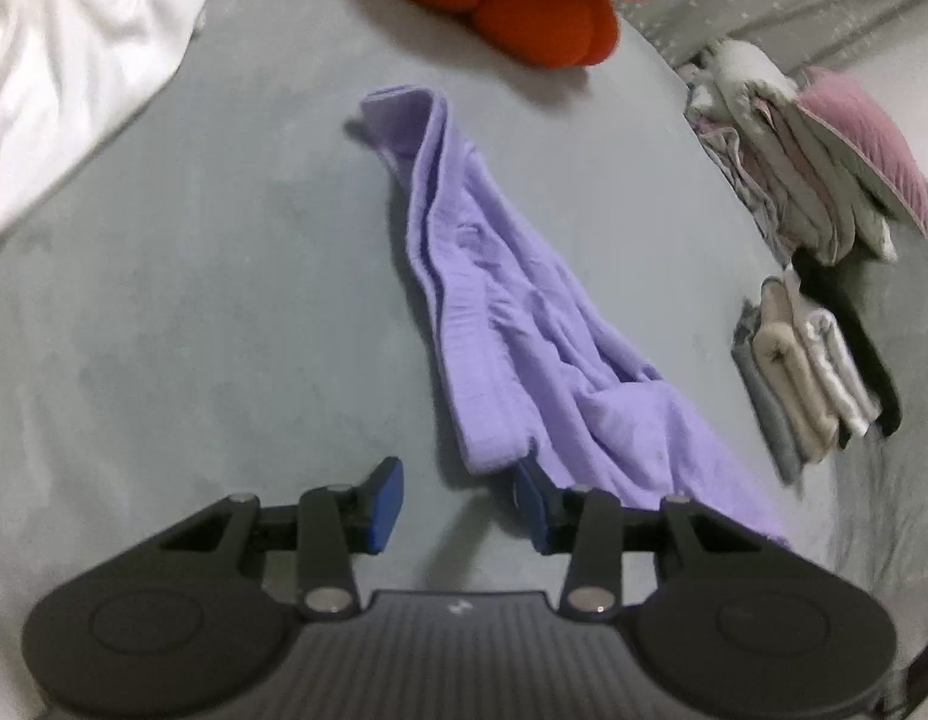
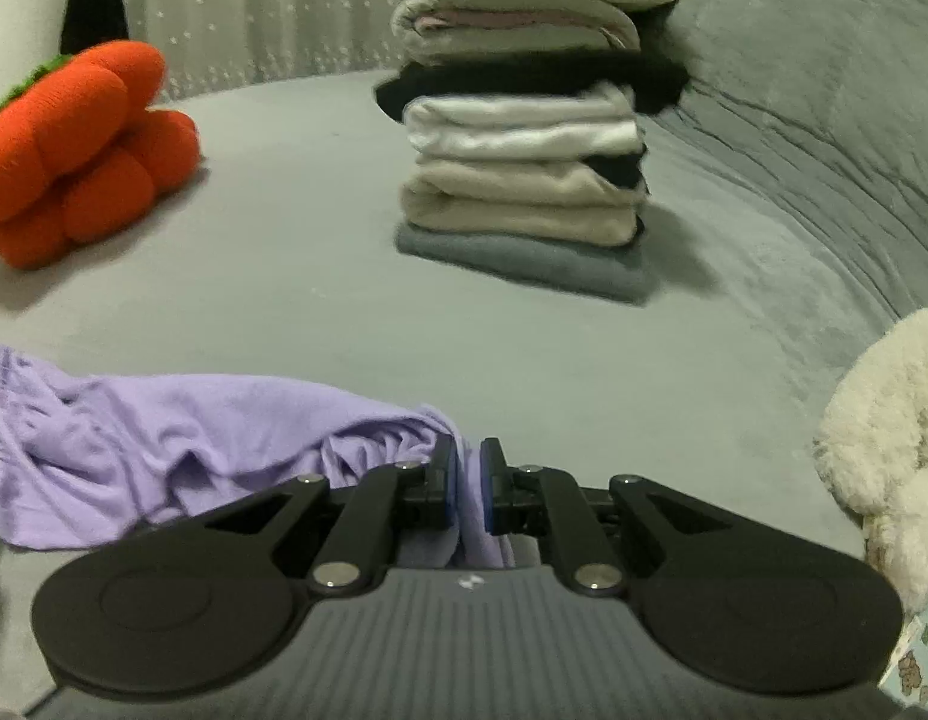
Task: Fold clothes
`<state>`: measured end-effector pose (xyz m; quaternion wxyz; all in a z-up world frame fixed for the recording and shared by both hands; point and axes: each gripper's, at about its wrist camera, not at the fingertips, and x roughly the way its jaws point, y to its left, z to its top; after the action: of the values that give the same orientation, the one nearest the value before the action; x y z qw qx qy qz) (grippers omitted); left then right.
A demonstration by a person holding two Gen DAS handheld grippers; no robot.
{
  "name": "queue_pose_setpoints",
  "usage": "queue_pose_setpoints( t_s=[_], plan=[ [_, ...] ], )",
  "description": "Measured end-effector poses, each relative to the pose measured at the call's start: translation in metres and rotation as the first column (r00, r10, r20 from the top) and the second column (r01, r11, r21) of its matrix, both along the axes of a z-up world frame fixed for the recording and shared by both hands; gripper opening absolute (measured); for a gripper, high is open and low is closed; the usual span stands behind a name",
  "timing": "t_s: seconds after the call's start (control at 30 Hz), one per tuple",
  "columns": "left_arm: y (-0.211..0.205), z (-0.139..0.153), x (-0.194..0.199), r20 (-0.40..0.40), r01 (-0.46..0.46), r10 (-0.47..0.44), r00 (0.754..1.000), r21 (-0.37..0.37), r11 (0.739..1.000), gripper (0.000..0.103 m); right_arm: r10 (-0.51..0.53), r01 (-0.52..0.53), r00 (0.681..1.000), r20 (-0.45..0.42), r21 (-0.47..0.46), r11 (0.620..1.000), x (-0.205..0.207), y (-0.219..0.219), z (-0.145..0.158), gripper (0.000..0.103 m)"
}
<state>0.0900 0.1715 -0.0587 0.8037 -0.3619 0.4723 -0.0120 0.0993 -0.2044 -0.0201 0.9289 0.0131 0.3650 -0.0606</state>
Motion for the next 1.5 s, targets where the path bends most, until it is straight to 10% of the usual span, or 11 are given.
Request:
queue_pose_setpoints(
  t_s=[0.27, 0.37, 0.53, 0.93, 1.5],
  plan=[
    [0.007, -0.029, -0.007, -0.069, -0.201, 0.189, 0.98, -0.341, 0.918, 0.041, 0.012, -0.011, 0.999, -0.031, 0.042, 0.999, -0.003, 0.001, -0.003, 0.016],
    [0.006, -0.035, -0.011, -0.101, -0.261, 0.24, 0.965, -0.364, 0.894, 0.023, 0.038, -0.037, 0.999, -0.022, 0.034, 0.999, -0.008, 0.006, 0.001, 0.018],
    [0.002, -0.019, -0.013, -0.047, -0.247, 0.243, 0.969, -0.255, 0.935, 0.009, 0.083, -0.083, 0.996, -0.009, 0.032, 0.996, -0.018, 0.012, 0.007, 0.054],
    [0.023, 0.015, -0.022, 0.088, -0.249, 0.246, 0.965, 0.018, 0.968, 0.006, 0.22, -0.216, 0.975, -0.042, 0.083, 0.973, -0.041, 0.032, 0.008, 0.054],
    [0.089, 0.028, -0.048, 0.155, -0.336, 0.306, 0.939, 0.226, 0.915, 0.001, 0.241, -0.232, 0.962, -0.126, 0.086, 0.969, -0.052, 0.026, -0.009, 0.054]
  ],
)
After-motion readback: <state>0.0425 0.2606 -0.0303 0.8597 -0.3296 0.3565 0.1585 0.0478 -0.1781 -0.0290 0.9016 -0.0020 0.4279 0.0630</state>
